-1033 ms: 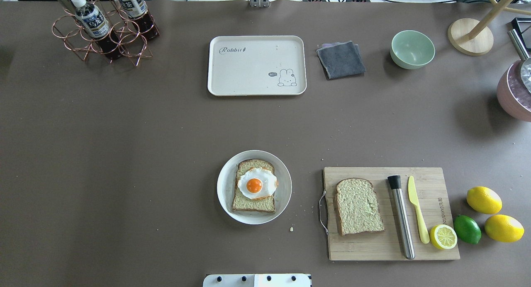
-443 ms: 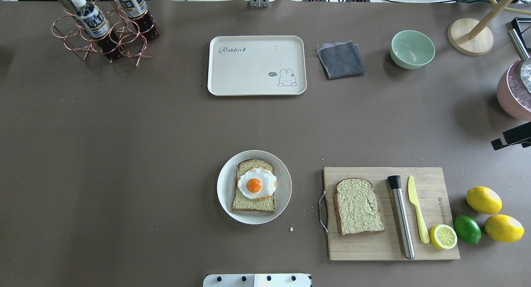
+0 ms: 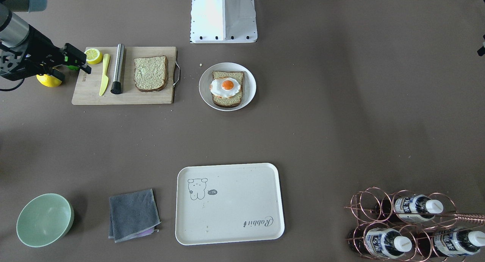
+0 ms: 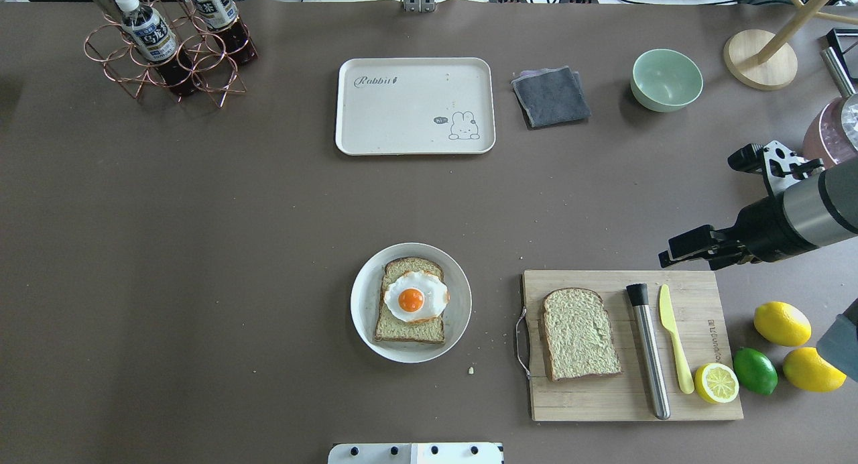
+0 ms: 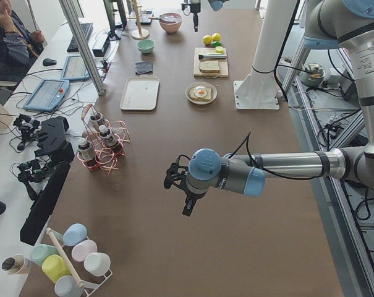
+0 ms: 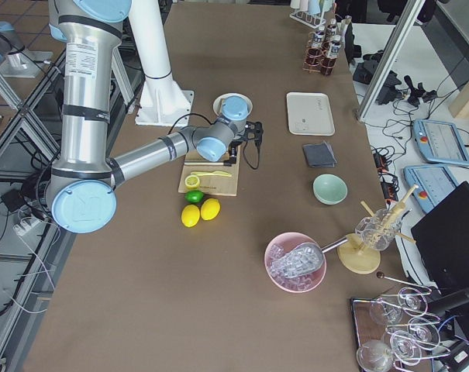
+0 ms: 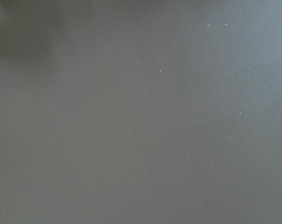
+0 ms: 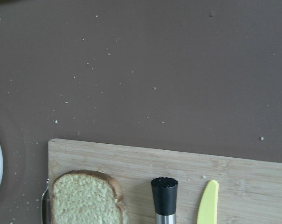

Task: Make sandwich and place on tray
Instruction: 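Move the right gripper over the plain bread slice on the cutting board and grasp it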

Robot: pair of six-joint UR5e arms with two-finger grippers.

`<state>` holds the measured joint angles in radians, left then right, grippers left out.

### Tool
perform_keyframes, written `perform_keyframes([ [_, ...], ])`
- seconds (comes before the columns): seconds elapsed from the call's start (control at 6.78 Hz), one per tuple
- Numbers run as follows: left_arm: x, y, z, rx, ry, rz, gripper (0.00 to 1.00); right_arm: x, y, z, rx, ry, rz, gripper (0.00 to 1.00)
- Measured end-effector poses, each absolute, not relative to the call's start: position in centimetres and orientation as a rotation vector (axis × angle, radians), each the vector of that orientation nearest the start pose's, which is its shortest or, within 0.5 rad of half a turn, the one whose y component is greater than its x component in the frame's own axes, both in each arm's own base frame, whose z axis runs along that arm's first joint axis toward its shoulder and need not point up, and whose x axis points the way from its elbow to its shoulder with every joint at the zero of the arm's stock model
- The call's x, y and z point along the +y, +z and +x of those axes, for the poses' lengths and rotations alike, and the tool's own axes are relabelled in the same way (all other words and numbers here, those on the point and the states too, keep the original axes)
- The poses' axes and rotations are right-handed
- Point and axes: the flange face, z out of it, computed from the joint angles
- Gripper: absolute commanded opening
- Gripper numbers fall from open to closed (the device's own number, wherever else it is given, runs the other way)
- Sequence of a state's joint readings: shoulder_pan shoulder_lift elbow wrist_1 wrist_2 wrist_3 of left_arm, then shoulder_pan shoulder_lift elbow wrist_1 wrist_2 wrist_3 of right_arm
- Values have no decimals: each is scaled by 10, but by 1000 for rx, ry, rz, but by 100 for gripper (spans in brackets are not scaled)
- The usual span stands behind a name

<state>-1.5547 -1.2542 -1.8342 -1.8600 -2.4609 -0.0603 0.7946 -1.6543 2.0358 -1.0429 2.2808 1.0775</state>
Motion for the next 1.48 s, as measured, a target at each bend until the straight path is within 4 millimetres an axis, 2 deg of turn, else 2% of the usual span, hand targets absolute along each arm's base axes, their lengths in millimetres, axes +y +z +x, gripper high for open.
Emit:
perform_keyframes([
  [0.15,-373,624,-49,896,43,175,97,-354,392,-291,-1085,-75,25,100],
  [0.3,-374,624,-48,897,35,170,97,-340,386,-312,-1073,-95,52,100],
  [0.59,-375,622,-48,899,19,165,97,-322,385,-337,-1055,-90,51,98],
  [0.74,-376,620,-48,901,9,164,97,-315,387,-349,-1047,-83,42,94],
  [0.89,-376,619,-48,902,2,165,97,-310,390,-360,-1036,-82,38,86],
  [1.33,-377,616,-48,905,-11,165,97,-303,408,-382,-998,-88,32,35],
  [1.48,-377,615,-48,906,-11,166,97,-302,413,-385,-995,-91,29,24],
])
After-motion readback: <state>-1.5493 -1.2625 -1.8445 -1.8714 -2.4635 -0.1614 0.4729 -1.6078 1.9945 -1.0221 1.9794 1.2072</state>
